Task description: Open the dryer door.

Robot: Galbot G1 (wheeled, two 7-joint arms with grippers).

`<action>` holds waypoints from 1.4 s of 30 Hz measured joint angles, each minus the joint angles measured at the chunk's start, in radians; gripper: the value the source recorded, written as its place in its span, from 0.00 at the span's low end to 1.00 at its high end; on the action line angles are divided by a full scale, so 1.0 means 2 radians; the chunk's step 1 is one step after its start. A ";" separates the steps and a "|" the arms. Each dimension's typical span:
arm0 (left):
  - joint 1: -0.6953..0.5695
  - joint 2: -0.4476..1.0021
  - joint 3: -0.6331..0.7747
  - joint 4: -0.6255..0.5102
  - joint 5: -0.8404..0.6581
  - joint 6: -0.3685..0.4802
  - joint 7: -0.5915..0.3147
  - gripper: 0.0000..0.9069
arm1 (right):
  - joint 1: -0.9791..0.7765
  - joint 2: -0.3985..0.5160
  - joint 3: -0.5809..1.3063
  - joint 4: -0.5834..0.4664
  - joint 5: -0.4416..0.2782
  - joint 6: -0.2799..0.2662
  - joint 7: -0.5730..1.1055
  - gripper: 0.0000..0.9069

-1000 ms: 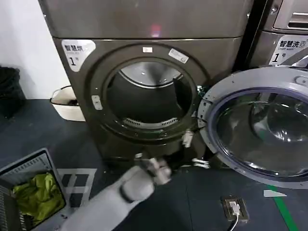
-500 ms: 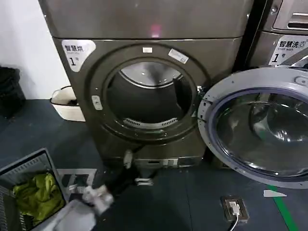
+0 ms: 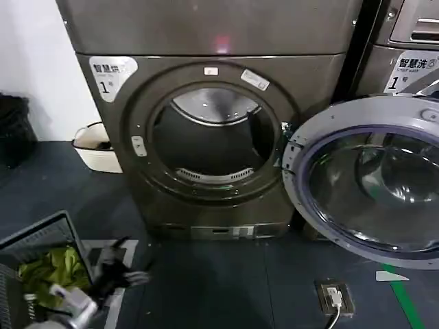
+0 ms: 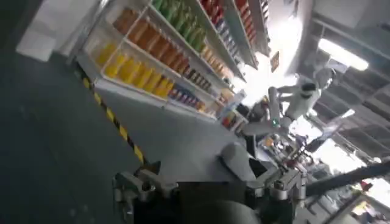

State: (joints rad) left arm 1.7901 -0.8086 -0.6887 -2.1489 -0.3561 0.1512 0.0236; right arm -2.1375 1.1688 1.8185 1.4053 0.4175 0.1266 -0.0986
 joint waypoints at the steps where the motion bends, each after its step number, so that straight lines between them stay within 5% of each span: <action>1: 0.005 -0.005 -0.014 -0.002 -0.022 0.025 -0.010 1.00 | -0.001 0.002 0.002 -0.002 -0.003 -0.002 0.000 1.00; 11: 0.037 -0.045 -0.163 -0.003 -0.251 0.262 -0.101 1.00 | -0.008 0.028 0.008 -0.015 -0.007 -0.026 -0.001 1.00; 14: 0.035 -0.043 -0.195 0.004 -0.324 0.291 -0.138 1.00 | -0.010 0.033 0.013 -0.016 -0.009 -0.040 0.001 1.00; 23: 0.040 -0.029 -0.238 0.041 -0.491 0.293 -0.224 1.00 | -0.011 0.051 0.014 -0.015 -0.009 -0.044 0.001 1.00; 42: 0.039 -0.035 -0.234 0.065 -0.488 0.293 -0.217 1.00 | -0.011 0.053 0.011 -0.017 -0.004 -0.039 -0.005 1.00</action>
State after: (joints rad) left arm 1.8687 -0.8787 -1.1566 -2.0198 -1.3322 0.7365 -0.4107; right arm -2.1589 1.2745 1.8409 1.3705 0.4102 0.0492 -0.1079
